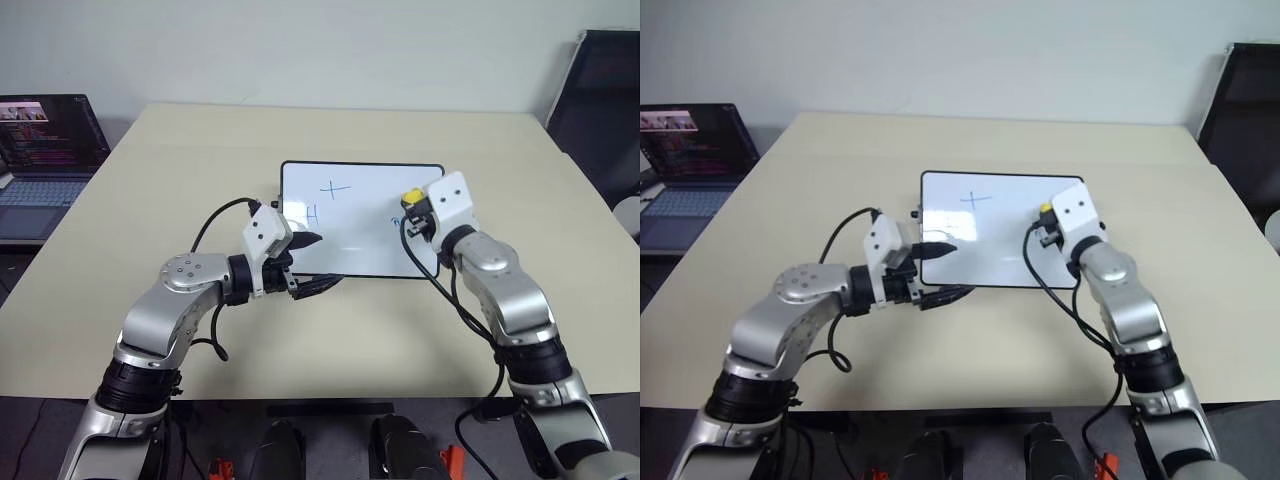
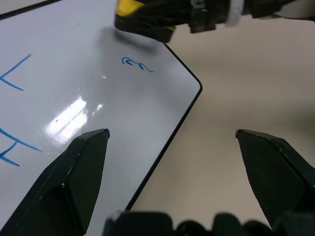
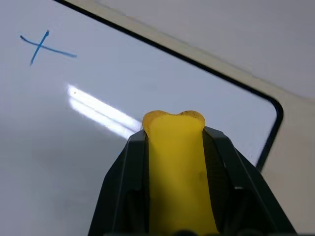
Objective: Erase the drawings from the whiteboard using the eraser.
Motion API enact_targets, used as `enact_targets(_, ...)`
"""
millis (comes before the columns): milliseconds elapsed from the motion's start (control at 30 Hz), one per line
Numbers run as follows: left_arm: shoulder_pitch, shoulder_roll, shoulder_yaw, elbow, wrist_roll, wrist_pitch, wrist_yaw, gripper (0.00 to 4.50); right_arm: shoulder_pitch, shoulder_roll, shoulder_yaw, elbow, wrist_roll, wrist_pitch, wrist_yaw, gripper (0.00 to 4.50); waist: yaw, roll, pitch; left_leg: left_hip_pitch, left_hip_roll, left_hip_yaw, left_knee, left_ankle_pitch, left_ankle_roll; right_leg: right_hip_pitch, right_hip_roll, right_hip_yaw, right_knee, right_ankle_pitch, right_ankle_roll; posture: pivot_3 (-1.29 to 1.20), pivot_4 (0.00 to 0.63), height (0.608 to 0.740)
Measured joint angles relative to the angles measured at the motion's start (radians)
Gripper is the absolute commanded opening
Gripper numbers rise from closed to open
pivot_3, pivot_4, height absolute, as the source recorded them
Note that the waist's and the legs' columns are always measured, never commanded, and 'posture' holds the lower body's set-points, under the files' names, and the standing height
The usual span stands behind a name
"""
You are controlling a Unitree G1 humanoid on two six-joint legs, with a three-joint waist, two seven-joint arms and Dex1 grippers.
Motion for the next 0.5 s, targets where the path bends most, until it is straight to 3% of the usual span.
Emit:
enact_targets(167,0.004,0.000,0.000,0.000,0.003,-0.001,0.000,4.50,-0.007,-0.004,0.047,0.066,-0.038,-0.040,0.047,1.14,0.003,0.000,0.000,-0.001,0.000,0.000,-0.001,0.000,0.000,0.000,0.000,0.000,-0.001,0.001,0.003,0.00,0.150,0.740)
enact_targets(500,0.010,-0.001,0.000,0.006,0.003,-0.030,-0.004,4.50,0.070,-0.071,0.071,-0.008,-0.064,0.050,0.155,1.14,0.001,-0.001,0.000,0.003,0.000,0.000,0.003,0.002,0.003,0.003,0.000,0.000,0.000,0.002,-0.002,0.00,0.150,0.740)
